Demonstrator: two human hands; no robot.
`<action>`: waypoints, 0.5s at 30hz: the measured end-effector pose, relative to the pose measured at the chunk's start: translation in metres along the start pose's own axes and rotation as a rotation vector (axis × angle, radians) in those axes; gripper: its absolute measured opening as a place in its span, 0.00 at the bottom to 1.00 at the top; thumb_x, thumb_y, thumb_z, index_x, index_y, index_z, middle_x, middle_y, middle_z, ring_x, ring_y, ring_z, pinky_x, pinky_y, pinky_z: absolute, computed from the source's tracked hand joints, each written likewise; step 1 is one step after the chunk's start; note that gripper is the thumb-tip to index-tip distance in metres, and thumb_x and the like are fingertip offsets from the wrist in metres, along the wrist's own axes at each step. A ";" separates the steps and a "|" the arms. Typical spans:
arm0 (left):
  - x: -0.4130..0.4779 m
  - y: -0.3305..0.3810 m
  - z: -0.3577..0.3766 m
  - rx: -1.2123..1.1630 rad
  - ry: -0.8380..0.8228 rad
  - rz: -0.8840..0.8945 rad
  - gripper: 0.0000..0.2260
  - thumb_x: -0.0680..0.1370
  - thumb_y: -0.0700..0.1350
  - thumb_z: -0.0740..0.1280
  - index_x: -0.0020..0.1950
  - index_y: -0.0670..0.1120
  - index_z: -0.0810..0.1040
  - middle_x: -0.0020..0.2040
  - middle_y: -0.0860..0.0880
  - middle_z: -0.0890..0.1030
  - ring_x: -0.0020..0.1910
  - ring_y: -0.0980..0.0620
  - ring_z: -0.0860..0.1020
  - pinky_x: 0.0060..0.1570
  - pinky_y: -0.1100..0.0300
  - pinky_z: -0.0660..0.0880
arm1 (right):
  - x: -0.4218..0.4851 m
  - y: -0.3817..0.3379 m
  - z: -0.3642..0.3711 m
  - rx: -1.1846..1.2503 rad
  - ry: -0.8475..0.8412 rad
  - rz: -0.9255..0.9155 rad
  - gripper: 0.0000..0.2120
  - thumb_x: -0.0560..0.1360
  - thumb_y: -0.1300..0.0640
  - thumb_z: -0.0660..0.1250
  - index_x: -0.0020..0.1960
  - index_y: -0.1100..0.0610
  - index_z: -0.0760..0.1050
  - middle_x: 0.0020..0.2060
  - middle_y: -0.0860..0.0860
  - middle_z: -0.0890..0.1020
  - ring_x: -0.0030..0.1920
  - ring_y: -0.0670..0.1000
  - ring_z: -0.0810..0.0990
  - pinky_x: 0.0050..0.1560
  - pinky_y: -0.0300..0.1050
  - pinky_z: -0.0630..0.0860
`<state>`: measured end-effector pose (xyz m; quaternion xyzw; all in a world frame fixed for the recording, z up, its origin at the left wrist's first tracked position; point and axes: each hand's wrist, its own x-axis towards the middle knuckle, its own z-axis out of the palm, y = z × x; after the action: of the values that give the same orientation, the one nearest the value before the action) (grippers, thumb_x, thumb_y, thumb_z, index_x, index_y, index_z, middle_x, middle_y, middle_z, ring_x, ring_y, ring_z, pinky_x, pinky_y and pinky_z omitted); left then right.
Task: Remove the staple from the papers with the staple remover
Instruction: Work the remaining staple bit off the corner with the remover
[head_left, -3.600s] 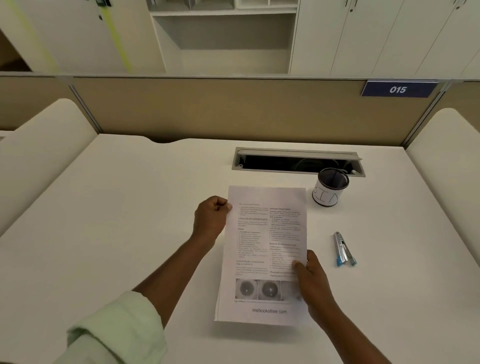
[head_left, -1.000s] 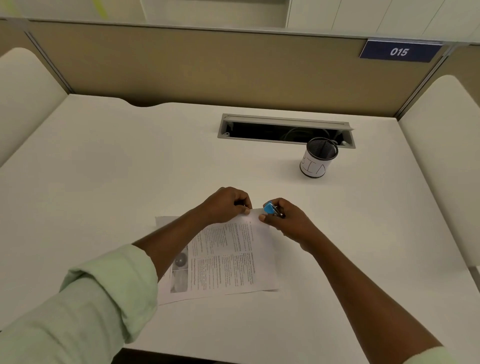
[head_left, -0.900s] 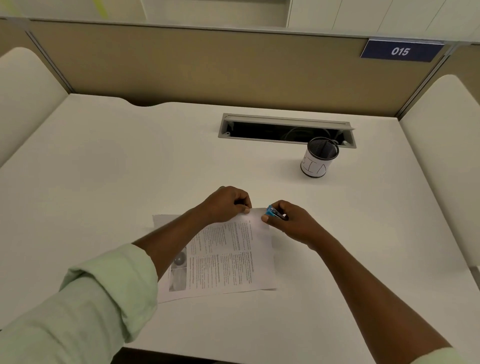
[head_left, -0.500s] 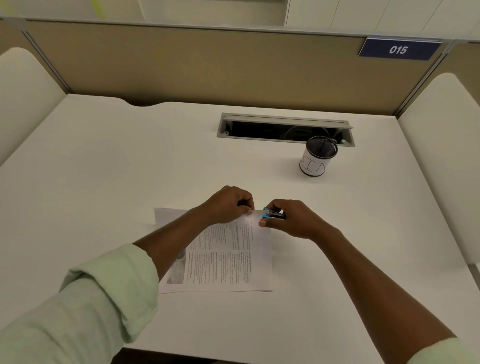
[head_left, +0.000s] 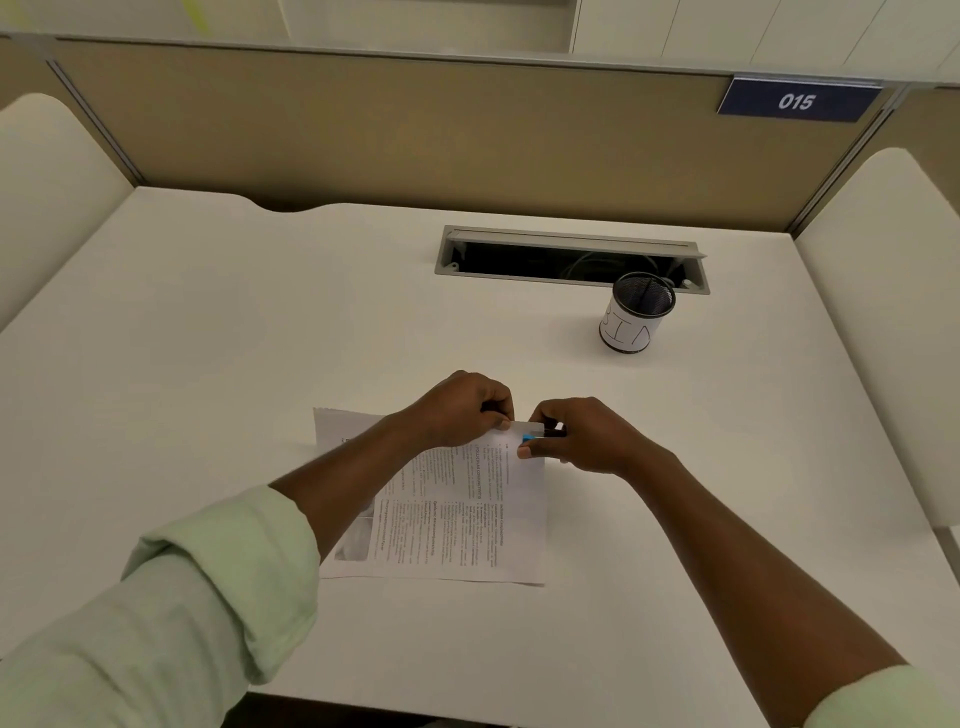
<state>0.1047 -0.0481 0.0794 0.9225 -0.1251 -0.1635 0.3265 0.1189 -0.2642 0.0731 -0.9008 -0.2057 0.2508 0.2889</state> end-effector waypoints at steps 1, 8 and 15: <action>0.000 0.000 0.000 -0.001 -0.001 0.002 0.05 0.79 0.43 0.69 0.46 0.48 0.84 0.42 0.53 0.83 0.39 0.58 0.79 0.38 0.66 0.69 | -0.001 0.000 0.000 0.002 -0.004 0.001 0.17 0.71 0.41 0.75 0.50 0.54 0.80 0.46 0.51 0.84 0.43 0.55 0.81 0.47 0.55 0.80; -0.001 0.002 0.001 -0.006 0.001 0.018 0.05 0.79 0.42 0.68 0.47 0.46 0.84 0.44 0.50 0.85 0.42 0.53 0.81 0.39 0.64 0.72 | -0.003 -0.003 -0.001 -0.027 0.007 -0.007 0.16 0.72 0.43 0.75 0.48 0.55 0.79 0.44 0.52 0.84 0.44 0.57 0.81 0.48 0.58 0.79; -0.001 -0.005 -0.001 -0.051 0.016 -0.020 0.04 0.79 0.43 0.69 0.46 0.47 0.84 0.43 0.52 0.84 0.40 0.56 0.79 0.39 0.65 0.71 | -0.004 0.008 -0.002 0.119 0.083 0.027 0.15 0.72 0.39 0.74 0.50 0.48 0.79 0.44 0.43 0.82 0.42 0.45 0.80 0.39 0.39 0.76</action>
<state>0.1051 -0.0433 0.0771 0.9164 -0.1091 -0.1626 0.3491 0.1188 -0.2731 0.0706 -0.8943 -0.1661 0.2286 0.3469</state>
